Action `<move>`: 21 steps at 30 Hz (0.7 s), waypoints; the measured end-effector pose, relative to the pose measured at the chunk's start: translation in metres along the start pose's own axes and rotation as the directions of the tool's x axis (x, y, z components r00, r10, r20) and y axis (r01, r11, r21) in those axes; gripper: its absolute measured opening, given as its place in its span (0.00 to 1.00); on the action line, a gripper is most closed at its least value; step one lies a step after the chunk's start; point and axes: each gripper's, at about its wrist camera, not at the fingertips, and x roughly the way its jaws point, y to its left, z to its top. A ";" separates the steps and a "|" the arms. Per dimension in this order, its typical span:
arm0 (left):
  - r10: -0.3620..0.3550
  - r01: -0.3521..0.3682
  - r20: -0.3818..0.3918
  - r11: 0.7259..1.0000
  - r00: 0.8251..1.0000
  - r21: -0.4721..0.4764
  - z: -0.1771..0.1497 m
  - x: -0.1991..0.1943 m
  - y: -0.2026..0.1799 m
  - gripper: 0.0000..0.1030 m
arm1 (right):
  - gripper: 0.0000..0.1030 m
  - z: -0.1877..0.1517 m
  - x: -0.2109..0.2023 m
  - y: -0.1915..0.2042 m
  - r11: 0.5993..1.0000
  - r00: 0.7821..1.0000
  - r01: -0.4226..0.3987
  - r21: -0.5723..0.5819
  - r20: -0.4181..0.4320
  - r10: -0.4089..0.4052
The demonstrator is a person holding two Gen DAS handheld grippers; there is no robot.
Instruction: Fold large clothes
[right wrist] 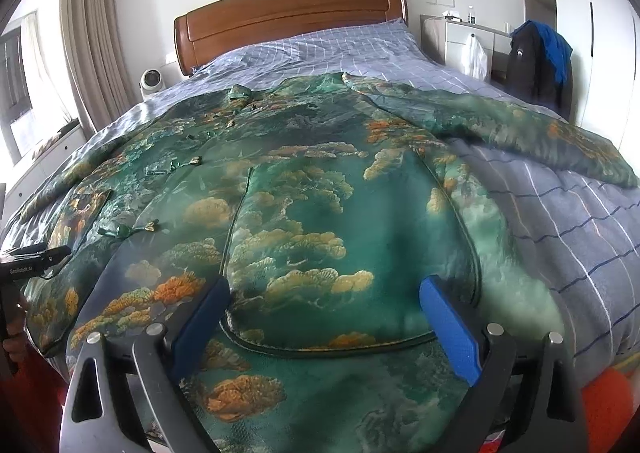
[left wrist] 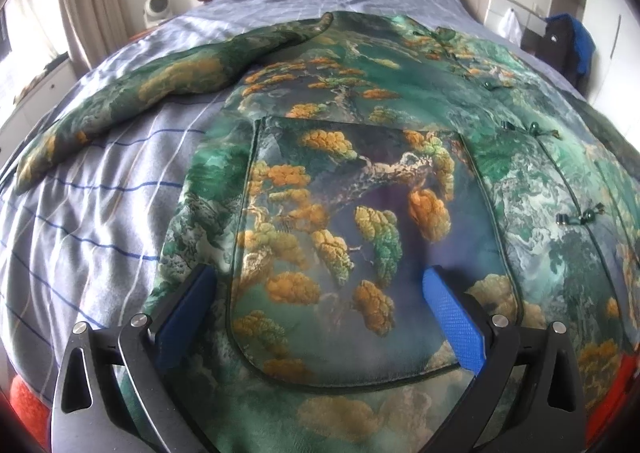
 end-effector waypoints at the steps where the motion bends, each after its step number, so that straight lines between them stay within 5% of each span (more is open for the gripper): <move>1: -0.001 0.001 -0.008 1.000 1.000 0.002 0.001 -0.002 0.000 1.00 | 0.92 0.001 -0.004 -0.001 1.000 1.000 0.000 0.008 0.014 0.000; 9: 0.006 -0.002 0.062 0.997 0.998 -0.074 0.023 -0.033 0.019 1.00 | 0.92 0.009 -0.041 -0.022 0.993 0.986 0.069 0.090 0.147 -0.082; 18: -0.051 0.068 0.090 0.980 0.995 -0.189 0.057 -0.042 0.039 1.00 | 0.92 0.042 -0.022 0.001 0.999 0.998 0.032 -0.015 0.049 -0.031; 21: -0.096 0.130 0.156 0.965 0.983 -0.228 0.057 -0.055 0.039 1.00 | 0.92 0.060 -0.023 0.013 0.998 1.000 0.008 -0.063 0.018 -0.007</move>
